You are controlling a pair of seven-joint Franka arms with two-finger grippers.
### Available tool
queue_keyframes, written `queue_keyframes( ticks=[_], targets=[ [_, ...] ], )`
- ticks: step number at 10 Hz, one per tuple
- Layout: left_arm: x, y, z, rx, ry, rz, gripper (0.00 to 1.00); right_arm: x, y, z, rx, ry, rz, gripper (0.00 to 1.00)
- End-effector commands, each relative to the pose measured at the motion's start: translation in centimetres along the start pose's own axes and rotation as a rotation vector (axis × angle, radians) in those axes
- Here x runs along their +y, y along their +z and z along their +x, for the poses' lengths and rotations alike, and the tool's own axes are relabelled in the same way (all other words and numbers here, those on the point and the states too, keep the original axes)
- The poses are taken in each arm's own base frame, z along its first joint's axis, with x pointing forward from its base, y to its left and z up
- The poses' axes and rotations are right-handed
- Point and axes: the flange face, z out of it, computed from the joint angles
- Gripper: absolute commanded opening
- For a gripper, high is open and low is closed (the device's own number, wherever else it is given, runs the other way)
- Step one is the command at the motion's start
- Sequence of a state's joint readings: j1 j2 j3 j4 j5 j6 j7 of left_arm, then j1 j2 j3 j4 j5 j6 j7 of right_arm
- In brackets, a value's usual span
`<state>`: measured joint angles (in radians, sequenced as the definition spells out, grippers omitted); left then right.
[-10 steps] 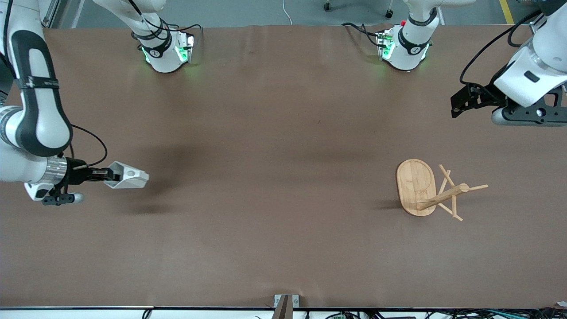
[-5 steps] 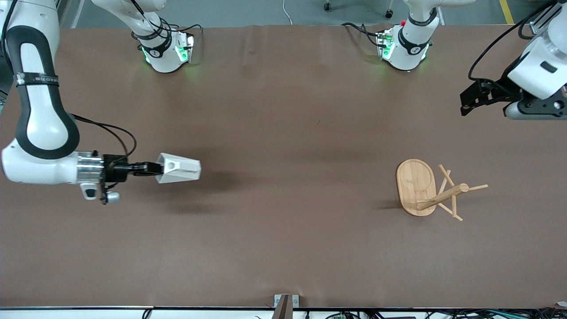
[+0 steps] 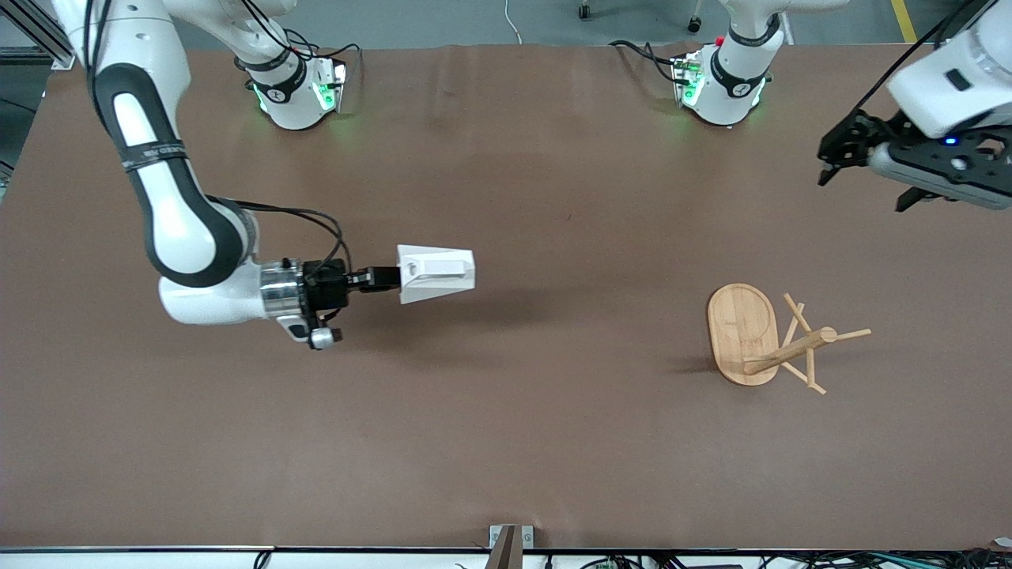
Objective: Hang cup on rack
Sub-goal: 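Lift the cup with the right gripper while the left gripper approaches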
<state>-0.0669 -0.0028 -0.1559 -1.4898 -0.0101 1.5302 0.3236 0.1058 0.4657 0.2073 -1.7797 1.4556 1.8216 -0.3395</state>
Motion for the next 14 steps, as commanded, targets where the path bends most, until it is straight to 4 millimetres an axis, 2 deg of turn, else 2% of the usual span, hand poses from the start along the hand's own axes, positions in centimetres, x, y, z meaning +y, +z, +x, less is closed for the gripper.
queue_keyframes(
  ticks=[1,3,5,7,10,11,12,14],
  targets=[
    [3.1,2.4,1.7,-0.013,0.197,-0.069,1.00,0.1,4.8,-2.0,-0.010,0.025,0.030,0.00],
    [7.4,3.6,3.0,-0.028,0.376,-0.103,1.00,-0.5,9.4,-3.4,0.020,0.023,0.007,0.00],
    [10.8,6.0,4.6,-0.028,0.503,-0.226,1.00,-0.3,11.1,-4.3,0.025,0.027,-0.009,0.00],
    [13.8,9.3,6.4,-0.041,0.556,-0.370,1.00,0.1,12.2,-5.4,0.000,0.035,-0.014,0.00],
    [15.7,14.3,9.0,-0.040,0.583,-0.454,1.00,-0.5,11.9,-6.6,0.004,0.032,-0.018,0.00],
    [16.2,15.1,9.9,-0.005,0.575,-0.453,1.00,-0.6,11.9,-6.7,0.007,0.033,-0.011,0.00],
    [18.4,16.0,10.5,0.002,0.594,-0.471,1.00,-0.7,11.9,-6.7,0.007,0.030,-0.007,0.00],
    [20.6,17.0,10.8,-0.005,0.606,-0.497,1.00,-0.6,12.2,-6.8,0.004,0.031,-0.009,0.00]
  ],
)
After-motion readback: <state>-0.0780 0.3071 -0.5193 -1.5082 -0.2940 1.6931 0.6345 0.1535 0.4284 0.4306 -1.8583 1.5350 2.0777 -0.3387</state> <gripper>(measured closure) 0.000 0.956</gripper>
